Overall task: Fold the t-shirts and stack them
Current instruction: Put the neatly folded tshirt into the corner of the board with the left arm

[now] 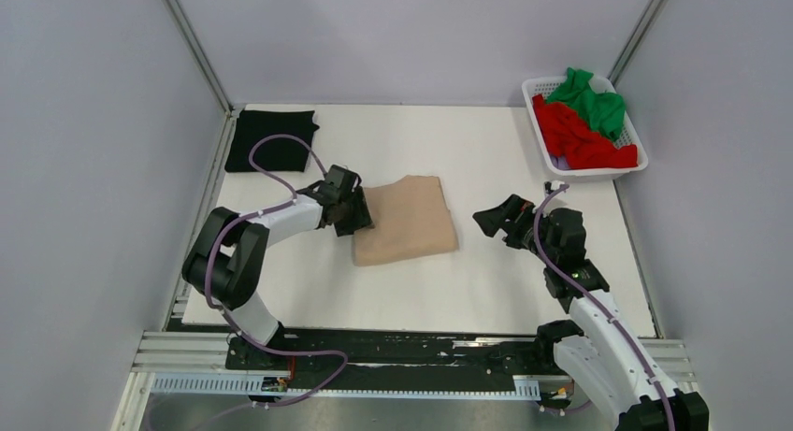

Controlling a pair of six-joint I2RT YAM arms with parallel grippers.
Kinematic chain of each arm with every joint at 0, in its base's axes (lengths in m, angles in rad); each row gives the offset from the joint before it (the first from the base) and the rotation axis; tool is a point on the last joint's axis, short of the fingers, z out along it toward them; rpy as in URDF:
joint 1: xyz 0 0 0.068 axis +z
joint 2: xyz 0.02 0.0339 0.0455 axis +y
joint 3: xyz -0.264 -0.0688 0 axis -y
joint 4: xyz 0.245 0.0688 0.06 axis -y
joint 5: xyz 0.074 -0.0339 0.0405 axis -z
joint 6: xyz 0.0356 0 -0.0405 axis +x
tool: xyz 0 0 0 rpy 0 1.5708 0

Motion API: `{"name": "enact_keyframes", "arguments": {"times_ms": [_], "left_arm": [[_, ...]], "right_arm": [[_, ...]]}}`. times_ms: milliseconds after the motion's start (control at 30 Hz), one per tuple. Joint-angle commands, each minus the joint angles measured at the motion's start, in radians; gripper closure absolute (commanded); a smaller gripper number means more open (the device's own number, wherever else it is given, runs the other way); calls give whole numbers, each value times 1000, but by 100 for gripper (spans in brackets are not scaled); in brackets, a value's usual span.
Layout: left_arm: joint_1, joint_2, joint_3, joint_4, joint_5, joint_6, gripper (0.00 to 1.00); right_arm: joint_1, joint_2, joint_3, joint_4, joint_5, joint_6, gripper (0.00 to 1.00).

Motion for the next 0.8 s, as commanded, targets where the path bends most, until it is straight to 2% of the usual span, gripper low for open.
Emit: {"name": "enact_keyframes", "arguments": {"times_ms": [0,33,67,100,133,167,200,333,500,567,633,767], "left_arm": [[-43,95,27,-96,-109,30,46],[-47,120,39,-107,-125,37,49],[-49,133,67,-140,-172,46,60],[-50,161,85,-158,-225,51,66],[-50,173,126,-195,-264,61,79],[-51,200,146,-211,-293,66,86],[-51,212,183,-235,-307,83,98],[-55,231,284,-251,-442,198,100],[-54,246,458,-291,-783,367,100],[-50,277,530,-278,-868,503,100],[-46,314,593,-241,-936,624,100],[-29,366,639,-14,-1058,911,100]], "right_arm": [[0,-12,56,-25,-3,-60,0],[0,-16,58,-32,0,-67,0],[1,-18,60,-43,4,-74,0],[0,-23,63,-52,9,-77,0],[0,-28,63,-57,13,-78,0],[-1,-35,63,-58,13,-80,0],[-1,-40,61,-58,13,-83,0],[0,-56,55,-70,12,-91,0],[0,-77,43,-71,6,-94,0],[0,-84,42,-72,8,-90,0],[0,-91,42,-74,10,-90,0],[0,-115,32,-76,33,-90,0]]}}
